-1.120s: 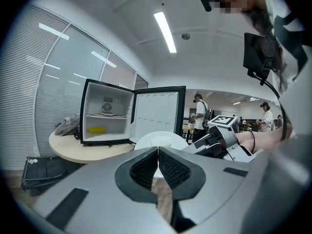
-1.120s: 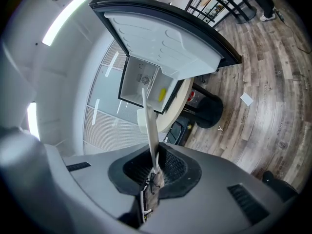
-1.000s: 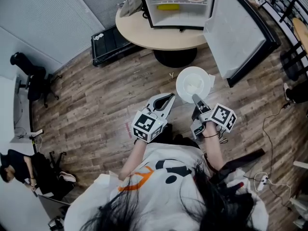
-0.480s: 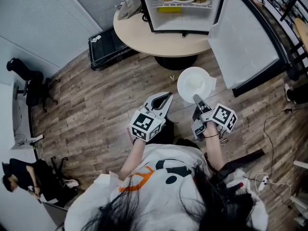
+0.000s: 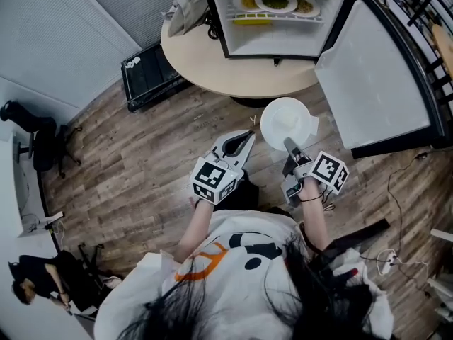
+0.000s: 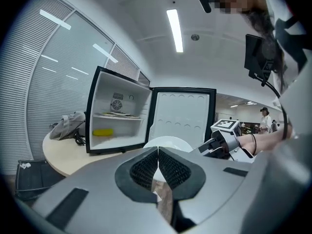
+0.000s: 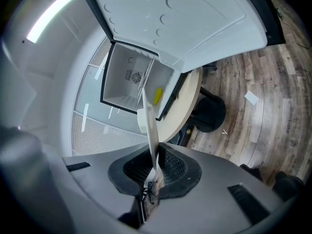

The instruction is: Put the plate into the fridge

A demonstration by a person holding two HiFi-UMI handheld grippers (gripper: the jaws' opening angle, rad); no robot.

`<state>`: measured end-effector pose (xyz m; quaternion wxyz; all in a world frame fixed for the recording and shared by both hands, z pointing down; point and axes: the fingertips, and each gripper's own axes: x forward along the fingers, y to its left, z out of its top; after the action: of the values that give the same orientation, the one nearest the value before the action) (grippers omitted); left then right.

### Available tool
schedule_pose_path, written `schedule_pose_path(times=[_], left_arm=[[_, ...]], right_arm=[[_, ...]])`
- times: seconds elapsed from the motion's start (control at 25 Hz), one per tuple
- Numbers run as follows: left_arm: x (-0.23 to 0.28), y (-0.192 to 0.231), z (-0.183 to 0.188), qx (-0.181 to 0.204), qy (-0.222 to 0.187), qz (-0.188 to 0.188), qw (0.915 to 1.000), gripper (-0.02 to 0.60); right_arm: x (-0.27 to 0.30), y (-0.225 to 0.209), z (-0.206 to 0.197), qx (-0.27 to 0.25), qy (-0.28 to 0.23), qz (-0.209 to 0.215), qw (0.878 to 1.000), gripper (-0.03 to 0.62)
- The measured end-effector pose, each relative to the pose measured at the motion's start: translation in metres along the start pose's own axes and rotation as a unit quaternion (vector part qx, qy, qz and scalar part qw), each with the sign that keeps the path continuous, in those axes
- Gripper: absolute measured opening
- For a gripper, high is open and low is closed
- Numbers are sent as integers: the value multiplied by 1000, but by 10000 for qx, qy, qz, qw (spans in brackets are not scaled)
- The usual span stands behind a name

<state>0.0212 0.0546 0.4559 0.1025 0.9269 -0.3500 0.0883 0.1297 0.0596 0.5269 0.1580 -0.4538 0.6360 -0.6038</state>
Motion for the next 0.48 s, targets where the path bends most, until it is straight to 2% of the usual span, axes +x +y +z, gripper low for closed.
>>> schedule_pose_path(times=[0.28, 0.48], left_arm=[[7, 62, 14, -74, -151, -108, 9998, 11], [16, 92, 21, -69, -212, -302, 9993, 11]], right_arm=[[50, 19, 2, 19, -89, -70, 9999, 31], [78, 30, 5, 34, -196, -113, 9997, 31]])
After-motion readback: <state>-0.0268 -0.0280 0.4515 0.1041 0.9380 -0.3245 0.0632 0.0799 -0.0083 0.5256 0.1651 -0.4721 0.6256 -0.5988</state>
